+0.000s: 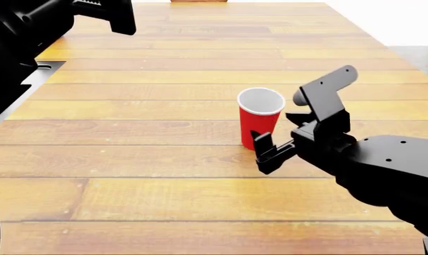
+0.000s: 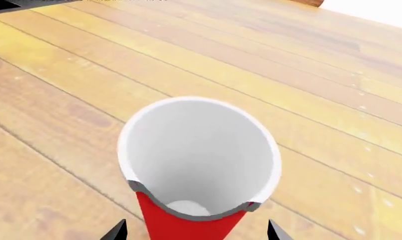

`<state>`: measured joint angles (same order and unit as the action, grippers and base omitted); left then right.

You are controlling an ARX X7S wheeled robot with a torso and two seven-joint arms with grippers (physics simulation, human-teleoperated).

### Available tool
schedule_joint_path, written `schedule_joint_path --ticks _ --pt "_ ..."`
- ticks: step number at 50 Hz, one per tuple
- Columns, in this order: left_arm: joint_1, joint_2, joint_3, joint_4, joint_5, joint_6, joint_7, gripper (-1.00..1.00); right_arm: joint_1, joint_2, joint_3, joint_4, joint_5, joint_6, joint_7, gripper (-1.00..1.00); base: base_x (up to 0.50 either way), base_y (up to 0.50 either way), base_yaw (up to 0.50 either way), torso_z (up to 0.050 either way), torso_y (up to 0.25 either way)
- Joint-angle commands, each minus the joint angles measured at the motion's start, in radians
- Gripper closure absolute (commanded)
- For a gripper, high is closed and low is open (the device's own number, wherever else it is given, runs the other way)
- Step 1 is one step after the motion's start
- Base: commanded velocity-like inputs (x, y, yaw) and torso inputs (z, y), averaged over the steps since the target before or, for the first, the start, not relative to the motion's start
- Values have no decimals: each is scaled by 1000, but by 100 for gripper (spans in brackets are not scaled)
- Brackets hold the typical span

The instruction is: Pick the cup and kettle non electric and place them in the sink. Then turn on the water.

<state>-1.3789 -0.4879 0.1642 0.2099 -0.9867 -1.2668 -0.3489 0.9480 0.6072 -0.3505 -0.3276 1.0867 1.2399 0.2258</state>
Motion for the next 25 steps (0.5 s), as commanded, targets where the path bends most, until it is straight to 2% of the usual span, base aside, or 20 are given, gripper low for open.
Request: schedule_joint_path --ticks 1,21,22,25 --pt "8 -4 -1 2 -5 7 -3 -100 7 -24 -30 41 -41 -38 -11 -100 0 0 0 0 0" --pt "-1 -7 11 -10 -6 16 -2 -100 27 -54 -70 96 -85 -89 -47 -100 0 0 0 0 0" --pt "-2 -8 11 -10 -6 16 -2 -100 27 -53 -70 96 -84 -90 -47 100 0 0 0 0 0" --pt "-2 -9 13 -11 -6 18 -3 -100 27 -49 -67 97 -84 -93 -48 100 0 0 0 0 0"
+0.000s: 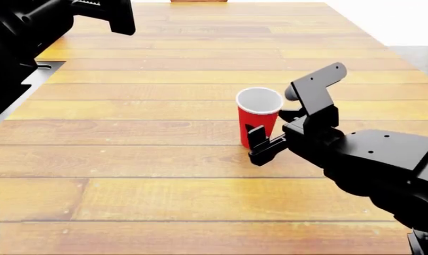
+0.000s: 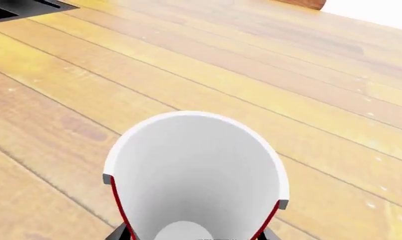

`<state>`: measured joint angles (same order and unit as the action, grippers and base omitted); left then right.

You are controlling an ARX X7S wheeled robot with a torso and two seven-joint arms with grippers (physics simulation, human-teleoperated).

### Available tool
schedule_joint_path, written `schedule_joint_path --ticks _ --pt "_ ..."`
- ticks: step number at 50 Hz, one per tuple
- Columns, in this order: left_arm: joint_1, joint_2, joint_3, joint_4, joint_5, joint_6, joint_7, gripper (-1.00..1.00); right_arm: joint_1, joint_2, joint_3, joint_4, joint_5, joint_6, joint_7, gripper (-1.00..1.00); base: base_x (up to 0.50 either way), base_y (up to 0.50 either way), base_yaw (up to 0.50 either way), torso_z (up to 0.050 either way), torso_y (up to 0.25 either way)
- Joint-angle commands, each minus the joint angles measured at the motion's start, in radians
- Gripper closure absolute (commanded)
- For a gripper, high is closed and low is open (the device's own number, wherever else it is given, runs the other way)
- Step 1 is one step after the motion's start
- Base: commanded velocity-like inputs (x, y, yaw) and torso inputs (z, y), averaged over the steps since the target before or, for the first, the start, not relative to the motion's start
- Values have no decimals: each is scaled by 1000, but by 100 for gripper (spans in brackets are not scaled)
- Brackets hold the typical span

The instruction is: Pick the cup and kettle non electric and place them in the sink. Then turn on the water.

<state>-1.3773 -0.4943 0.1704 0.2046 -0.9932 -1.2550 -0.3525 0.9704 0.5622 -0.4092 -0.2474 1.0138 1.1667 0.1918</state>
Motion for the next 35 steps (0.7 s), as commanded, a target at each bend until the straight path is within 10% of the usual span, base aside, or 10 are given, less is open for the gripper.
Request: schedule_joint_path --ticks 1,35 --pt "-4 -3 7 -6 1 6 1 -100 5 -4 -8 17 -11 -21 -14 100 0 0 0 0 0" --pt "10 -9 -38 34 -55 -4 -48 -100 149 32 294 -97 333 120 278 100 0 0 0 0 0"
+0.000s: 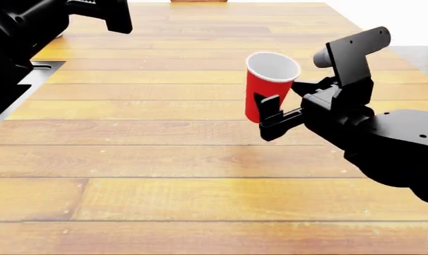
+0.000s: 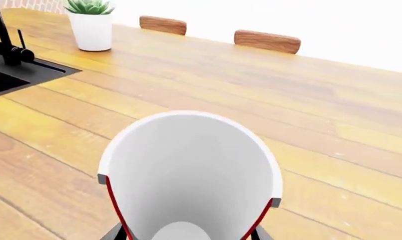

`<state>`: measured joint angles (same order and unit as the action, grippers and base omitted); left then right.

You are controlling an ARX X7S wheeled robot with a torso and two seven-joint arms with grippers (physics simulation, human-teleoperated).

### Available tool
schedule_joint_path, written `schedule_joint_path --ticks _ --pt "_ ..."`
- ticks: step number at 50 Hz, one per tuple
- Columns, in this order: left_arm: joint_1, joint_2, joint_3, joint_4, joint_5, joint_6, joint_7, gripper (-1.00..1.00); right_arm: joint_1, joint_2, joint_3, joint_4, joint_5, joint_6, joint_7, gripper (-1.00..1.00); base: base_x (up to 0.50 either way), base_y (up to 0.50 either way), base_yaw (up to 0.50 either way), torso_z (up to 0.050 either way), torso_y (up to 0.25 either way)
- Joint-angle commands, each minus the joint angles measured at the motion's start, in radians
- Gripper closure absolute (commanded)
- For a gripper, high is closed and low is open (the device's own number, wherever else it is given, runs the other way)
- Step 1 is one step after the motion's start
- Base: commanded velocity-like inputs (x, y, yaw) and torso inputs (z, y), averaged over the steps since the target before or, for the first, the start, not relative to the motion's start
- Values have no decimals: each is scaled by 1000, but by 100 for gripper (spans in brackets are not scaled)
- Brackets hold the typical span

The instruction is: Pick the cup and kettle non electric and place them in the sink. Then turn on the water.

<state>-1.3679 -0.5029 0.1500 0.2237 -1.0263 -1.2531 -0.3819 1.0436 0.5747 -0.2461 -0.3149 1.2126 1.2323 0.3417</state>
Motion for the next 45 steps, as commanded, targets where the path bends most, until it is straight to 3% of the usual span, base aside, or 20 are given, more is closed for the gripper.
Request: schedule_joint_path --ticks 1,19,45 --pt "0 0 -18 17 -24 -6 -20 -100 88 21 140 -30 141 56 144 100 0 0 0 0 0" --pt "-13 6 -36 42 -76 -37 -58 -100 203 23 202 -42 200 46 275 100 -8 26 0 0 0" --pt "-16 7 -66 74 -144 -55 -98 -100 215 34 181 -53 192 28 270 100 -232 461 0 0 0"
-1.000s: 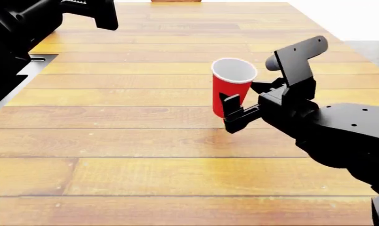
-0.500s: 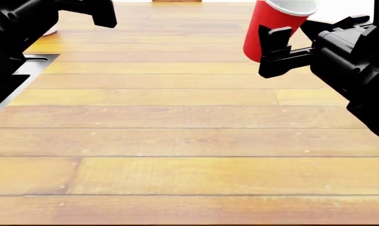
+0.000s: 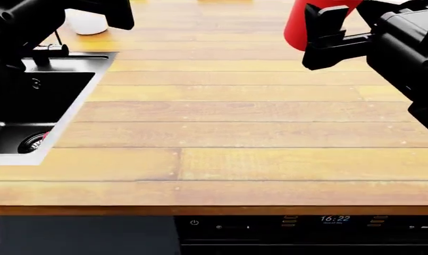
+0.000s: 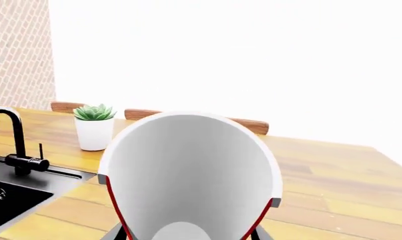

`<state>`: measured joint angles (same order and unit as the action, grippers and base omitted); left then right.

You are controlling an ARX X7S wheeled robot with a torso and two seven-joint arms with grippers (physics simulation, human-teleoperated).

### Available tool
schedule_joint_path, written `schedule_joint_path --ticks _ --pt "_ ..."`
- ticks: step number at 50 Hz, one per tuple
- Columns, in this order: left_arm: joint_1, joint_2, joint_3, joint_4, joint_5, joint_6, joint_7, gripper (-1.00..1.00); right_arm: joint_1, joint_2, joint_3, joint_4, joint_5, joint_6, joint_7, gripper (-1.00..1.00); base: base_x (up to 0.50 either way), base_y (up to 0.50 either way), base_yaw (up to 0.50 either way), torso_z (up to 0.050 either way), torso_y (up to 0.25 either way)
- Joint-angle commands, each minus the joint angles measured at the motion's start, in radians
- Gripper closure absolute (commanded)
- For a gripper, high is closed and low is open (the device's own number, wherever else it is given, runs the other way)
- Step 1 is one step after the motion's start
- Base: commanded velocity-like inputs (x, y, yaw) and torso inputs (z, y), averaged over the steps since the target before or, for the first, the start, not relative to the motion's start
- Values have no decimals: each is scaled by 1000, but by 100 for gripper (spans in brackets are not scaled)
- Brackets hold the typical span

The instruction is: Pick the cup and kettle non electric and place them in the sink. Then turn on the water.

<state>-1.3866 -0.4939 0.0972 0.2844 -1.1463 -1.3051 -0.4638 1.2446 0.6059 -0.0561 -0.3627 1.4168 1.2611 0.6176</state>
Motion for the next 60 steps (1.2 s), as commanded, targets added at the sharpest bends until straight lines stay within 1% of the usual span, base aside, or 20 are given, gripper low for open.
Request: schedule_joint_path --ticks 1,8,26,41,53,60 --pt "4 -2 -13 14 -24 -2 -16 -100 15 4 -9 -5 -12 0 -6 100 -281 484 0 0 0" --pt "6 -4 -13 17 -29 5 -16 -100 25 9 -14 -7 -11 -2 -8 100 -161 500 0 0 0" --pt "9 -13 -21 26 -56 4 -33 -100 37 -2 -31 -13 -15 -17 1 100 -32 500 0 0 0" --pt "22 -19 -13 24 -53 22 -31 -100 25 7 -30 -17 -10 -30 2 100 -307 446 0 0 0" --pt "23 -29 -14 23 -59 26 -37 -100 23 5 -25 -20 5 -40 20 100 0 500 0 0 0" --pt "25 -45 -35 34 -89 8 -63 -100 13 14 -8 -29 -2 -58 37 100 0 500 0 0 0"
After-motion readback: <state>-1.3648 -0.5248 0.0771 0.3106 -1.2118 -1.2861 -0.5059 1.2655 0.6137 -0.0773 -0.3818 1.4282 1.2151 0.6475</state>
